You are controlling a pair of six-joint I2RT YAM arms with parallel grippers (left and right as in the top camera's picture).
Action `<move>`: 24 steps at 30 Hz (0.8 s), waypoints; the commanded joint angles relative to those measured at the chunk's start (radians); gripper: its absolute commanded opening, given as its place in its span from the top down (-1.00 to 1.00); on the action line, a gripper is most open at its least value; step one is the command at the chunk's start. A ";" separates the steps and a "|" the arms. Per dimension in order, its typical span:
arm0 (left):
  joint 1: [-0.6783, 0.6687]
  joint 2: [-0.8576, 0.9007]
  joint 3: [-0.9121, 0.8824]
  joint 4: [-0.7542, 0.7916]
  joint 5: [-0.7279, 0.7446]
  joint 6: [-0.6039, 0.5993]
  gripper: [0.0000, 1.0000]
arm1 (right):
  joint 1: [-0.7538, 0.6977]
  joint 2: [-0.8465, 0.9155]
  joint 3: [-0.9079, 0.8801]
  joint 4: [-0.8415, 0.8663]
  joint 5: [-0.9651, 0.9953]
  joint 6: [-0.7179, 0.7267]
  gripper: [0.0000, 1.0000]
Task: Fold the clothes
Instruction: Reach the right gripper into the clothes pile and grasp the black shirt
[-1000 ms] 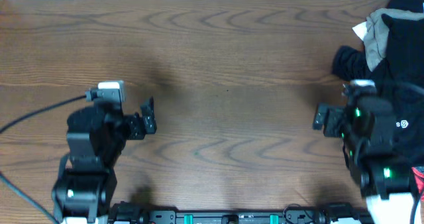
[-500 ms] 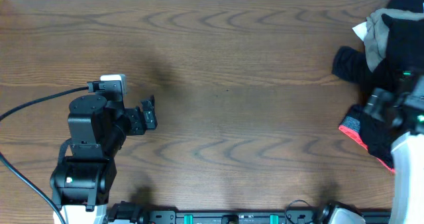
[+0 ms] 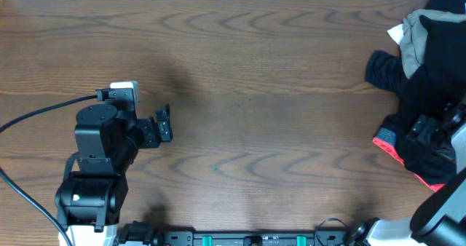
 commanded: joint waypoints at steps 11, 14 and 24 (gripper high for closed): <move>0.002 -0.002 0.026 0.004 0.002 -0.005 -0.96 | -0.008 0.064 0.027 0.010 -0.264 -0.018 0.97; 0.002 -0.002 0.026 0.004 0.002 -0.005 -0.96 | 0.004 -0.011 0.075 -0.022 -0.364 -0.018 0.97; 0.002 -0.002 0.026 0.007 0.002 -0.005 -0.96 | 0.399 -0.279 0.301 -0.184 -0.632 0.098 0.97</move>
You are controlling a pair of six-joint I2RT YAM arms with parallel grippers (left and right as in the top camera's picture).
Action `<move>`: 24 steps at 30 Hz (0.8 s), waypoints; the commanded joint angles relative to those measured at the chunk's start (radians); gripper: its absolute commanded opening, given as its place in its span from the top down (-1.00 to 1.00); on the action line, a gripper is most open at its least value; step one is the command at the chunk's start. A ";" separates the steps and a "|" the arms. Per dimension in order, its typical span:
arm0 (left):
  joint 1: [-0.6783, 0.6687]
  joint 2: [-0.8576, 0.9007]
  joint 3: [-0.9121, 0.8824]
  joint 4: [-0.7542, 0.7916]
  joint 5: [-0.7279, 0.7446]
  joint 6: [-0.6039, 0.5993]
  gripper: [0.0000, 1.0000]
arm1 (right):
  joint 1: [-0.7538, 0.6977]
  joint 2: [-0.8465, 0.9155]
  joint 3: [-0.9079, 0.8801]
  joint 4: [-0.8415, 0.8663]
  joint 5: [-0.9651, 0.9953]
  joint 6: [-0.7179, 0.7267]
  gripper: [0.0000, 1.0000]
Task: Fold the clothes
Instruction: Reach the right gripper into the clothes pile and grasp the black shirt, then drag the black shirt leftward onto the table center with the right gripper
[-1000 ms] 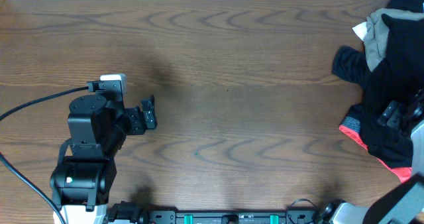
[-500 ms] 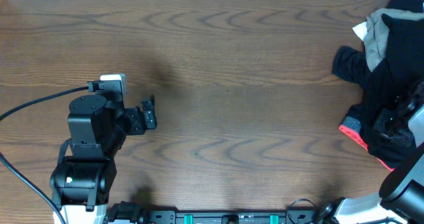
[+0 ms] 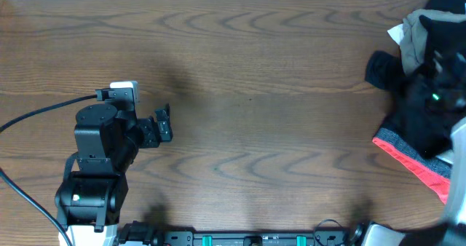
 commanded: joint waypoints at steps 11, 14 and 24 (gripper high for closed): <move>0.002 -0.002 0.026 0.003 0.002 -0.005 -0.96 | 0.838 0.129 0.040 0.372 0.059 0.250 0.97; 0.002 -0.001 0.026 0.003 0.002 -0.006 -0.96 | 0.911 0.241 0.040 0.537 0.059 0.252 0.97; 0.002 0.031 0.025 -0.002 0.003 -0.006 -0.96 | 0.938 0.487 0.040 0.906 0.114 0.325 0.32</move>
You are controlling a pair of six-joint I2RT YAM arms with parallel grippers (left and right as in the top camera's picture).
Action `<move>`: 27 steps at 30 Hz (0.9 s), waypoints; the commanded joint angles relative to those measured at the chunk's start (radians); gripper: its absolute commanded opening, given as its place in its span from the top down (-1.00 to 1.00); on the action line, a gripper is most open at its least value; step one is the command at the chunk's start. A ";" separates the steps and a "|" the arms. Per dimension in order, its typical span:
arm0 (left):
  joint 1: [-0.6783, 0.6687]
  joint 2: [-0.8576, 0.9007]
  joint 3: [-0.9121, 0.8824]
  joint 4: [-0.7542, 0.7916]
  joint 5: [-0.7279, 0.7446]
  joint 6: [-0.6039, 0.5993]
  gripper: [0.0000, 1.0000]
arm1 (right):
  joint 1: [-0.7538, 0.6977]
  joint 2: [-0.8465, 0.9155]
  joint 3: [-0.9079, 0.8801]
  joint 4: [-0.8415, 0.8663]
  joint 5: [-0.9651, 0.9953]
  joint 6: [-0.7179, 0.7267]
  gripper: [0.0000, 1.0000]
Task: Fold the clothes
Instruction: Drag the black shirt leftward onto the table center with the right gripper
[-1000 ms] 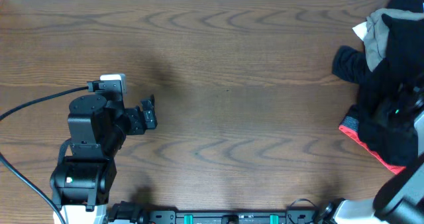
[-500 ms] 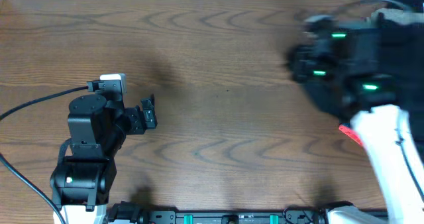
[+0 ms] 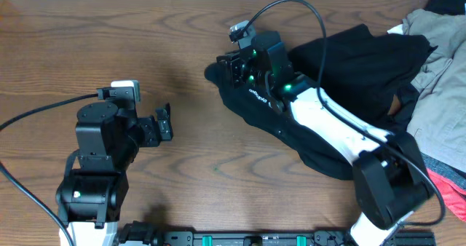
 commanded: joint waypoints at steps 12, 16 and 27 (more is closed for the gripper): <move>0.002 0.088 0.023 0.003 0.084 -0.009 -0.96 | -0.228 -0.239 0.009 -0.468 0.204 -0.072 0.23; 0.002 0.173 0.023 0.037 0.206 -0.013 -0.95 | -0.343 -0.374 0.008 -0.850 0.250 -0.050 0.24; -0.007 0.476 0.023 0.336 0.368 -0.038 -0.95 | -0.483 -0.405 -0.080 -1.153 0.300 -0.014 -0.09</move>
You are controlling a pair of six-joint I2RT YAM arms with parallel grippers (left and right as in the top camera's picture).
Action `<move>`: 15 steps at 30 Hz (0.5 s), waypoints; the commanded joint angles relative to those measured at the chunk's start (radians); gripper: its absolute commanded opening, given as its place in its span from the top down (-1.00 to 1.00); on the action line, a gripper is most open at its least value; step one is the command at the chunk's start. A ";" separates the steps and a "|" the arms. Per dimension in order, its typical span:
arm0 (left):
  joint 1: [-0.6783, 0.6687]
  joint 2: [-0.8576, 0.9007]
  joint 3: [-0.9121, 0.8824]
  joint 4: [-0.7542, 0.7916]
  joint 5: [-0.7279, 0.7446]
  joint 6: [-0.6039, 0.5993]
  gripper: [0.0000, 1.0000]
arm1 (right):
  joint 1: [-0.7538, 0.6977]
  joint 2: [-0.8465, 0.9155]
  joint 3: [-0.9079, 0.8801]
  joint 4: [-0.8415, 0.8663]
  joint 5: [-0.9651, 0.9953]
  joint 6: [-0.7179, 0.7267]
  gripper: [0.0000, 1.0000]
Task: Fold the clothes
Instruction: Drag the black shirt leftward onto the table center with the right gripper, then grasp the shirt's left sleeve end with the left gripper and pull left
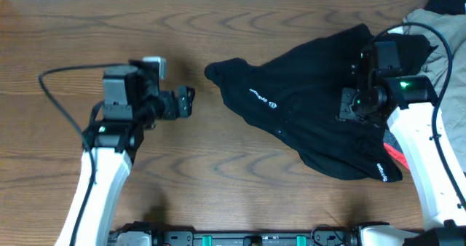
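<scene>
A black garment (pixel 291 108) with a small white logo lies spread across the middle and right of the wooden table (pixel 218 28), one tip pointing left. My right gripper (pixel 352 105) points down over the garment's right part, fingers apart, dark against the cloth. My left gripper (pixel 186 103) is open and empty just left of the garment's left tip, a short gap away from it.
A pile of other clothes sits at the back right corner: a grey garment (pixel 426 20) and a dark one. A red-pink edge (pixel 394 148) peeks from under the black garment. The left arm's cable (pixel 54 86) loops at the left.
My right gripper has left the garment's left end and now stands over its right part; the garment stayed spread out. My left arm has reached forward and right toward the garment's left tip.
My right gripper was first down in the clothes pile at the right edge, and the table middle was bare. Then it was at the table's middle with a black garment stretched out behind it. Now the garment lies spread, with a gripper near each end.
</scene>
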 commanded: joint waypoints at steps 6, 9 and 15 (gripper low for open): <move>-0.101 0.325 0.020 0.233 0.142 -0.140 -0.95 | -0.012 0.007 -0.049 0.031 0.003 0.011 -0.11; -0.139 0.414 0.020 0.303 0.142 -0.190 -0.95 | -0.012 0.007 -0.048 0.026 0.003 0.011 -0.11; -0.176 0.569 0.020 0.451 0.140 -0.296 -0.95 | -0.012 0.007 -0.049 -0.001 0.003 0.007 -0.12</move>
